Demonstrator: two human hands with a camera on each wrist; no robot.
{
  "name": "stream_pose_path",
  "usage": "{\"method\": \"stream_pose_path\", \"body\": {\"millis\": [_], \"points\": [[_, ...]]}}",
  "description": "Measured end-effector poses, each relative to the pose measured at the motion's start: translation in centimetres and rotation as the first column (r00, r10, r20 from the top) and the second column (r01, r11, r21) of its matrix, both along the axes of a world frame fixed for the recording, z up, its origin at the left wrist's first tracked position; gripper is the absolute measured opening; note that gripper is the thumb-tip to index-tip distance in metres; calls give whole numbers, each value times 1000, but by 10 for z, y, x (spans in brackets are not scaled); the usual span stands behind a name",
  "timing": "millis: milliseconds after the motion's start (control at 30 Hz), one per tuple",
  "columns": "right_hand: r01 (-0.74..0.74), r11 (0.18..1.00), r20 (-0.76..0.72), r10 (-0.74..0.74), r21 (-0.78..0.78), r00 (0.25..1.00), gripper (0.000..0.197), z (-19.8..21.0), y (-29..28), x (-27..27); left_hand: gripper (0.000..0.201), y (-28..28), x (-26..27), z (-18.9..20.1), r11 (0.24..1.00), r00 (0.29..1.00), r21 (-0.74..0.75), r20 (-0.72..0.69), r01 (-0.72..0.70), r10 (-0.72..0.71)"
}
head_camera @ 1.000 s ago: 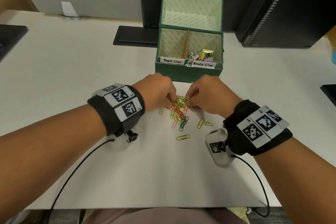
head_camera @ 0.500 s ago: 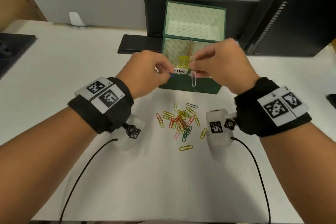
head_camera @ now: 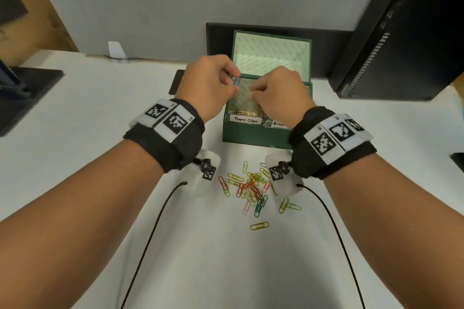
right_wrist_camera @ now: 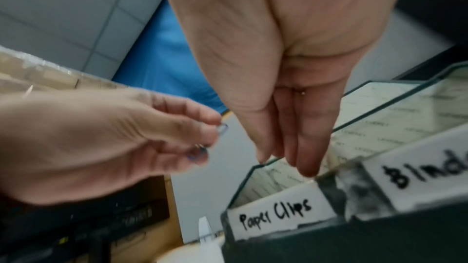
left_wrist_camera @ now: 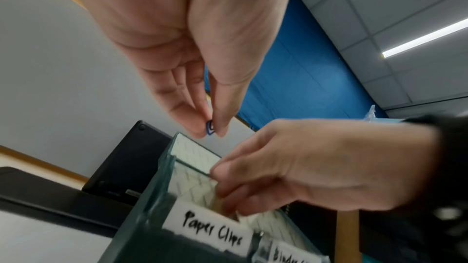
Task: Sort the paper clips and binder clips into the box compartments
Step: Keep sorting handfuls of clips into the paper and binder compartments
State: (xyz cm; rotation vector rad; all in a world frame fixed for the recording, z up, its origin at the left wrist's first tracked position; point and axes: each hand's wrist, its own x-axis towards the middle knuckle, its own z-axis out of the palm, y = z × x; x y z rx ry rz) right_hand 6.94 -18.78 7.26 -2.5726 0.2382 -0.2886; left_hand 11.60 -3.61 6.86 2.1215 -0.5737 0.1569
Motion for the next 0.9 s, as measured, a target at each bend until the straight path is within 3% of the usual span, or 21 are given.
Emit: {"method": "stream_pose_path", "body": {"millis": [100,200,333,467,633,800,900], "points": [[45,996,76,-52,83,996,16,0,-5,-21,15,-14,4,-8,999,1000,54,29,0,-2],[-3,986,53,-6,165,999,13,3,-8,-47,10,-23,3,-14,964,996,254,8,82,-86],[-166,971,-212,201,175,956,16,5,-16,-81,9,-19,-10,-12,926,981,339,40,165,-190],[-292,956,-558,253,19,791,35,-12,-23,-99,9,-8,-35,-14,878,955,390,-18,279,-295],[-252,960,-602,131,-121,788,54,-31,-27,-102,12,0,-57,-28,692,910,593,-217,410,-353],[-190,974,-659,62,-124,749,66,-37,-28,-105,48,7,-66,-43,474,889,754,-357,455,-285],[-228,969,-645,115,-95,755,69,-38,-18,-105,72,-3,-82,-52,439,862,745,-397,503,-315]]}}
